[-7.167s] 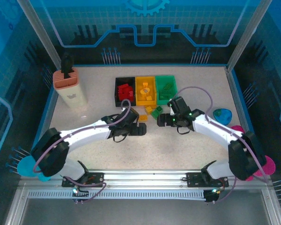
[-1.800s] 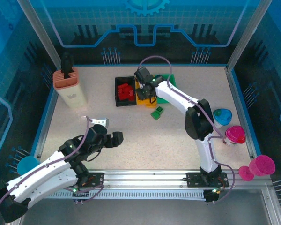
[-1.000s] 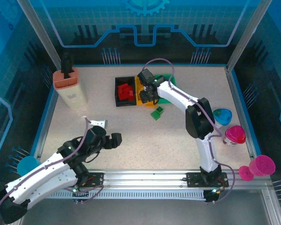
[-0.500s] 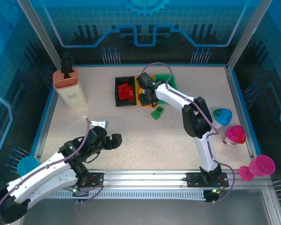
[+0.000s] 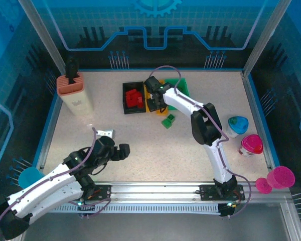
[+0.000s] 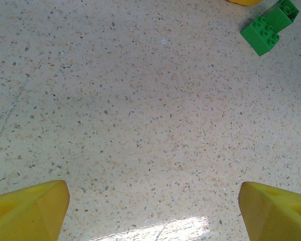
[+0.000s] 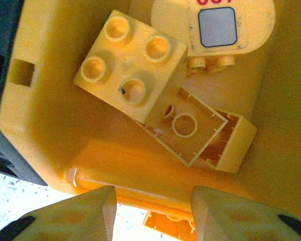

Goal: Sort the legos into containers by color
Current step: Move the container to the top-center of the table, then pick up the lego from the center of the table.

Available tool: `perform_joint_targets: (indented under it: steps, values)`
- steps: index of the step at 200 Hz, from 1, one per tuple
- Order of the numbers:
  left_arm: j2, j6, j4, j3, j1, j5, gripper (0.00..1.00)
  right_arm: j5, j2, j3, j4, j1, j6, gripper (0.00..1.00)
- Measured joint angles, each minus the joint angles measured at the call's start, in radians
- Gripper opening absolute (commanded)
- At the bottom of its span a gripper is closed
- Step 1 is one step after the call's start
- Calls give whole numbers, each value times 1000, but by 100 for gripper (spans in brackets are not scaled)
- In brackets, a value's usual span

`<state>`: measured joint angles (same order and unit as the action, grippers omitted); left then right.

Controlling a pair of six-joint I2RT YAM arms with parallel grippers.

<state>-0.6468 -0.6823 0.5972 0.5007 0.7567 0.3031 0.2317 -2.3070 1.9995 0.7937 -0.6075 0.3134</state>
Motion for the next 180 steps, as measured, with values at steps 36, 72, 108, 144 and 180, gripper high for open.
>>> perform_joint_targets:
  steps: [36, 72, 108, 144, 180]
  values:
    - [1, 0, 0, -1, 0, 0, 89, 0, -40, 63, 10, 0, 0, 43]
    - [16, 0, 0, -1, 0, 1, 89, 0, -55, 95, 21, 0, 3, 44]
    - [30, 0, 4, -1, 0, 3, 88, 9, -37, 62, -5, -6, 21, 83]
    - [42, 0, 5, -1, 0, 8, 88, 69, 102, -141, -38, -20, 43, 87]
    - [41, 0, 5, -1, 0, 8, 88, 103, 206, -235, -65, -19, 79, 85]
